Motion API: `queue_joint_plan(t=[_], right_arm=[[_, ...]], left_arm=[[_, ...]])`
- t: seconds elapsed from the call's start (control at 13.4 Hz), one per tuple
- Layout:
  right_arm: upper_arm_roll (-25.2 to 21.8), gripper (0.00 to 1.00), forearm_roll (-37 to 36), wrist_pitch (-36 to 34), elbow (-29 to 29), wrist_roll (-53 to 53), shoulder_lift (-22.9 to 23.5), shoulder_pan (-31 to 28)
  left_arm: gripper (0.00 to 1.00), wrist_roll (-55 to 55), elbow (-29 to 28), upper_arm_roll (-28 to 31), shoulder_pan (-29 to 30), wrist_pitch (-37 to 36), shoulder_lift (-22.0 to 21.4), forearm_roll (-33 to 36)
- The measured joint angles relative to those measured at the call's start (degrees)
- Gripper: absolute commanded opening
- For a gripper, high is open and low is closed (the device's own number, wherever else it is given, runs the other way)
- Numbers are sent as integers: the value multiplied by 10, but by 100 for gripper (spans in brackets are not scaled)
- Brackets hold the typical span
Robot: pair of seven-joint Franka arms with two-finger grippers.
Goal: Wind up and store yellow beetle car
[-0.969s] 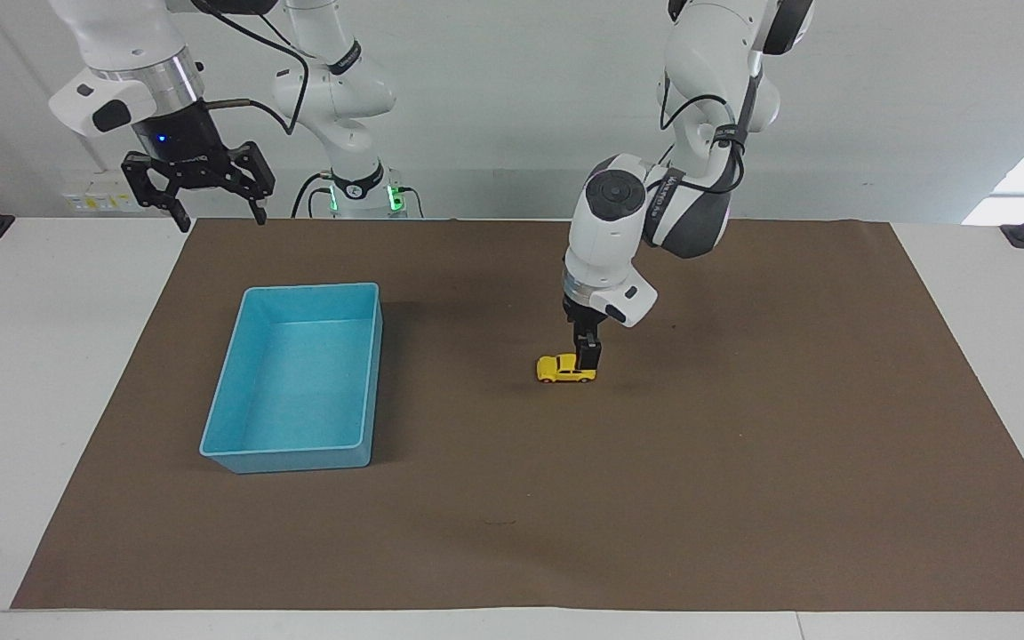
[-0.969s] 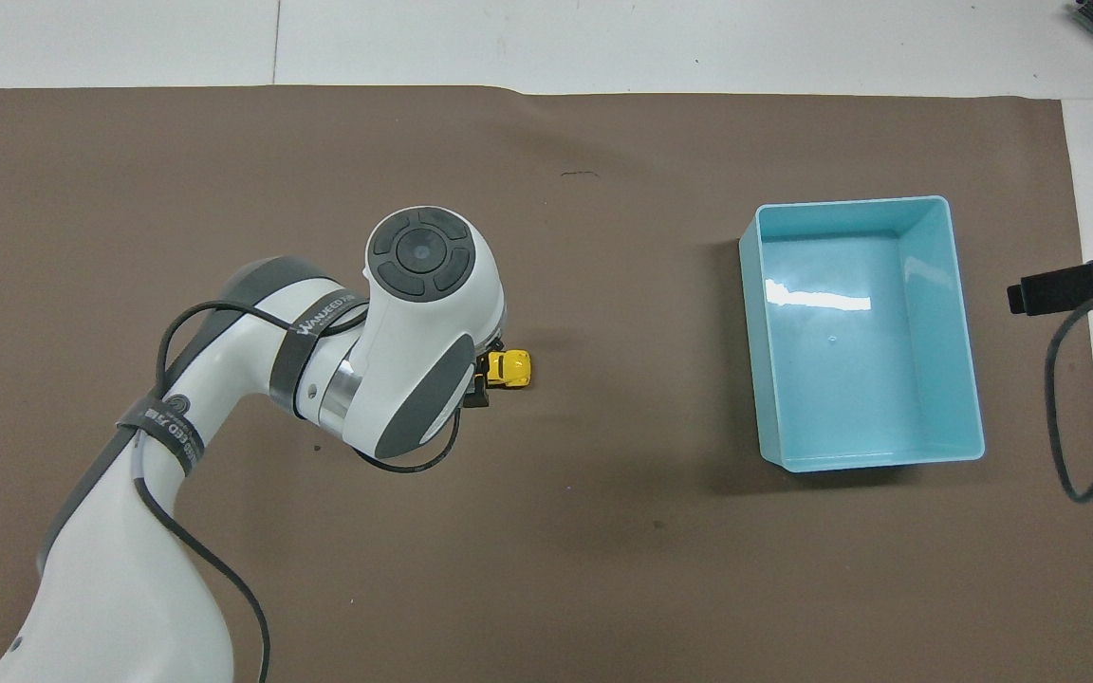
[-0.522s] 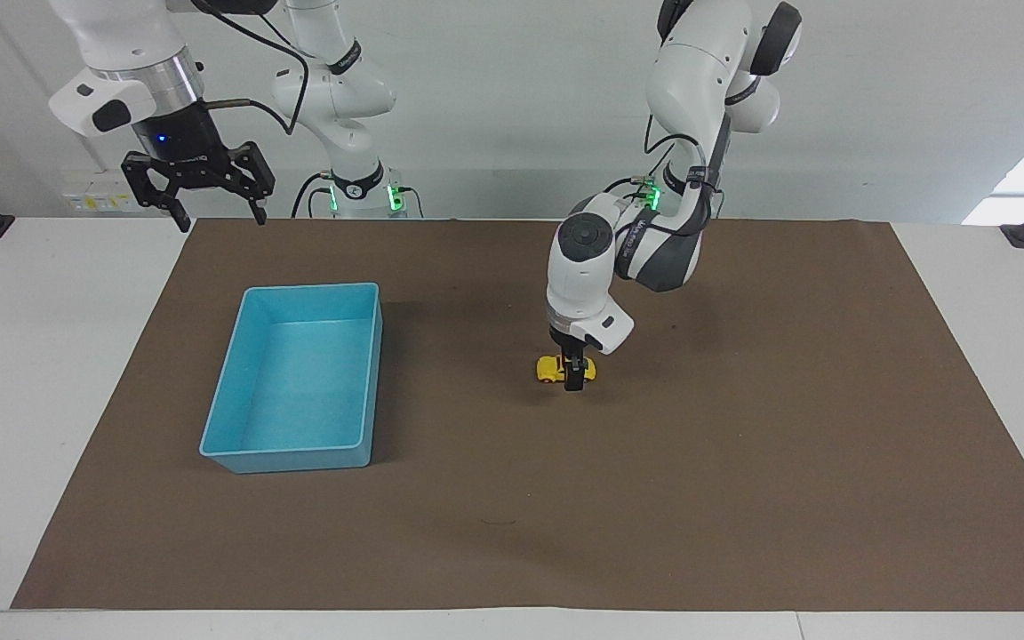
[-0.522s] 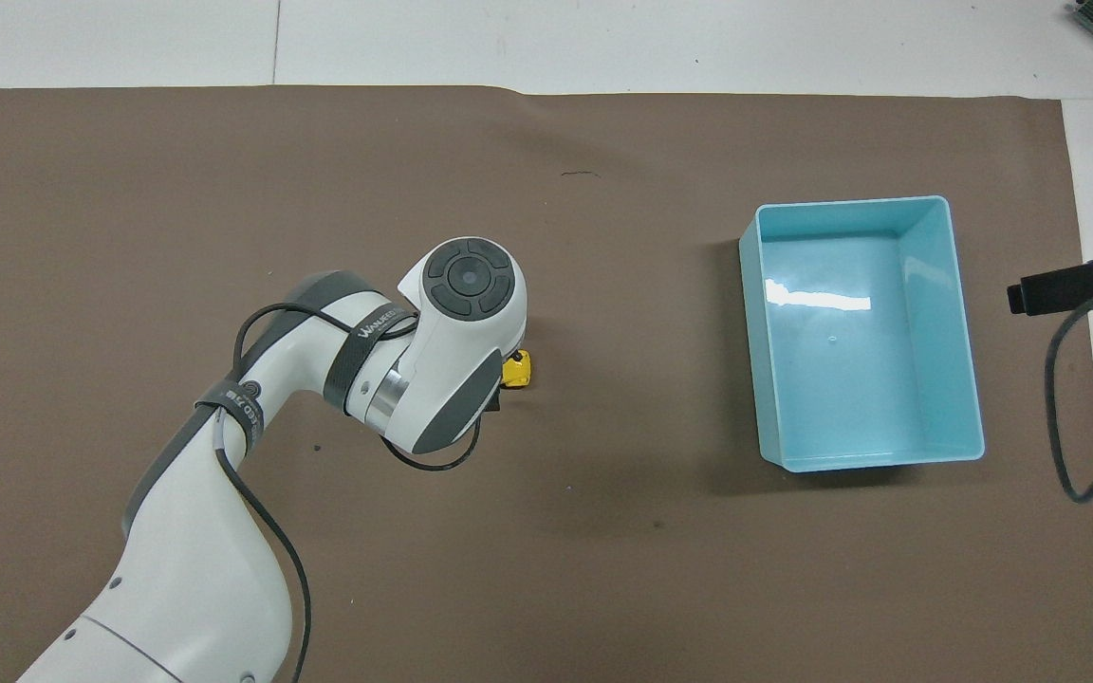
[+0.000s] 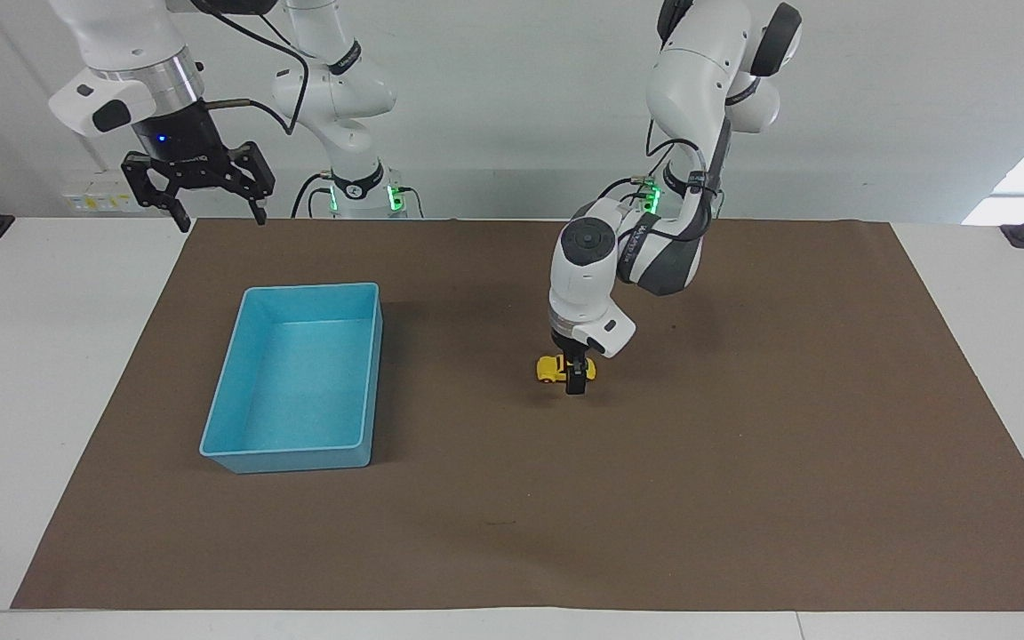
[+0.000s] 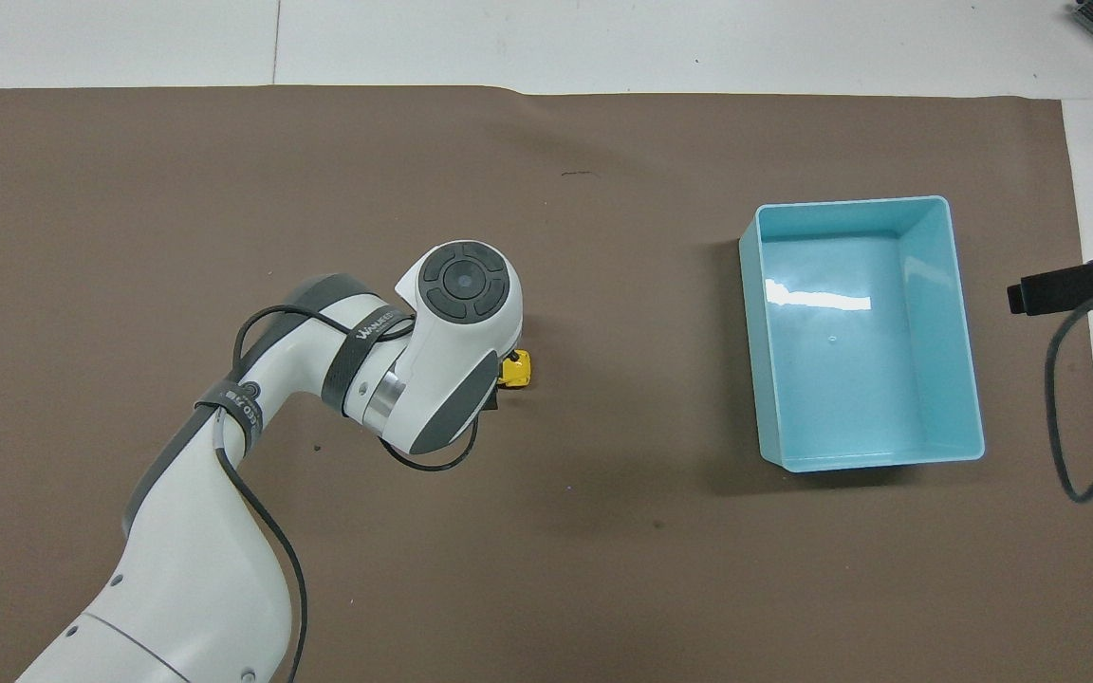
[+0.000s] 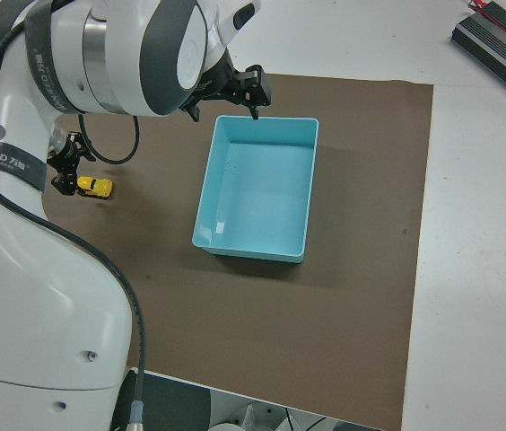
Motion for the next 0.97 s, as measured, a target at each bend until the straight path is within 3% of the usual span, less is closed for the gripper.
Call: queue_joint_plan(t=[0.22, 0.37, 0.97], right_arm=[[0, 100, 0, 0, 0, 0, 0, 0], [0, 100, 0, 0, 0, 0, 0, 0], [0, 100, 0, 0, 0, 0, 0, 0]], left_arm=[[43, 0, -6, 1, 0, 5, 0, 0], [25, 0, -7, 1, 0, 5, -1, 0], [24, 3, -12, 2, 4, 5, -5, 0]])
